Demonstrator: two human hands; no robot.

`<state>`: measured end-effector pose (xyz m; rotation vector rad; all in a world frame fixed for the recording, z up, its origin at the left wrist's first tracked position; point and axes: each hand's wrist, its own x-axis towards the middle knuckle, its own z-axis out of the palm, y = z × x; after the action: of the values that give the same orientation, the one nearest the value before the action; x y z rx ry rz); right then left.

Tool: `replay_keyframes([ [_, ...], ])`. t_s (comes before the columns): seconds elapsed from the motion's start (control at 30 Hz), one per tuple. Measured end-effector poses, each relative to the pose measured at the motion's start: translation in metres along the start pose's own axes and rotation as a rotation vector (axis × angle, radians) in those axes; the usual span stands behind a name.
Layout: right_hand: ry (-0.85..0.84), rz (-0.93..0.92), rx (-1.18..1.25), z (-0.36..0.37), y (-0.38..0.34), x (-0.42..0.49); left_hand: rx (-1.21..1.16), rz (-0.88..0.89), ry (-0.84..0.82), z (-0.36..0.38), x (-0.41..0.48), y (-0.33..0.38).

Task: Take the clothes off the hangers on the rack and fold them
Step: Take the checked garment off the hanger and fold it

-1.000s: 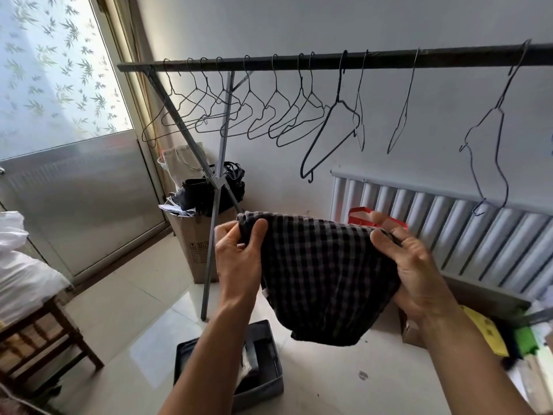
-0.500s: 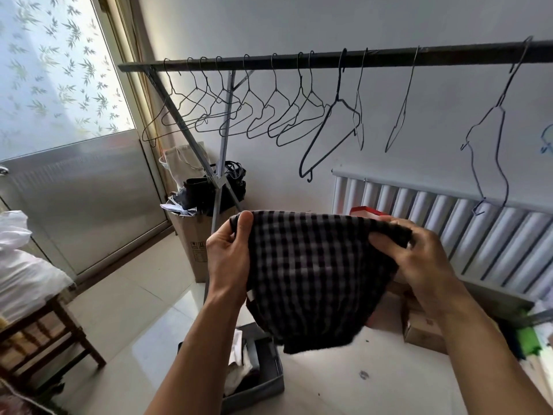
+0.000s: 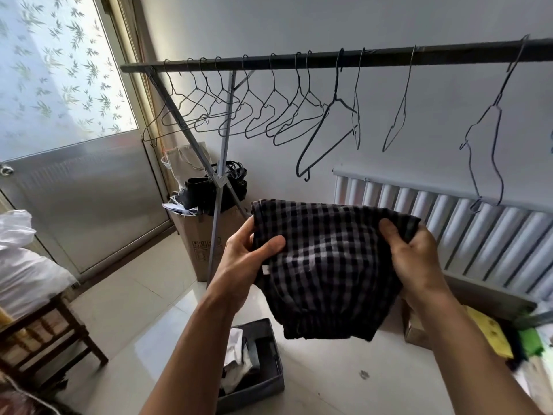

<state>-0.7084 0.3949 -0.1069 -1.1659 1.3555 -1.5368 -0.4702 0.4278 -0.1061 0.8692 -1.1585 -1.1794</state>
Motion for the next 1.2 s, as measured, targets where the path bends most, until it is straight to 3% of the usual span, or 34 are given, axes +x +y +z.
replay_keyframes([
  [0.2,-0.015,0.131,0.117,-0.002,0.007,-0.002,-0.045,0.000,-0.012,0.008,0.000,-0.001],
  [0.33,-0.270,0.363,0.451,-0.010,0.008,-0.010,-0.228,-0.045,0.008,0.011,-0.001,-0.007],
  [0.5,-0.529,0.497,0.412,-0.018,0.036,-0.018,-0.286,-0.084,0.044,0.012,-0.005,-0.020],
  [0.7,-0.408,0.465,0.416,-0.014,0.047,-0.007,-0.180,-0.166,0.155,-0.004,-0.015,-0.040],
  [0.83,-0.329,0.354,0.363,0.009,0.052,-0.009,-0.057,-0.327,0.362,-0.018,-0.008,-0.063],
  [0.97,-0.375,0.287,0.300,0.047,0.060,-0.017,-0.061,-0.422,0.522,-0.037,0.013,-0.087],
  [1.1,-0.380,0.418,0.427,0.102,0.077,-0.012,-0.056,-0.360,0.728,-0.074,0.035,-0.098],
  [1.2,-0.336,0.541,0.512,0.163,0.093,-0.004,0.087,-0.208,0.831,-0.121,0.051,-0.094],
])
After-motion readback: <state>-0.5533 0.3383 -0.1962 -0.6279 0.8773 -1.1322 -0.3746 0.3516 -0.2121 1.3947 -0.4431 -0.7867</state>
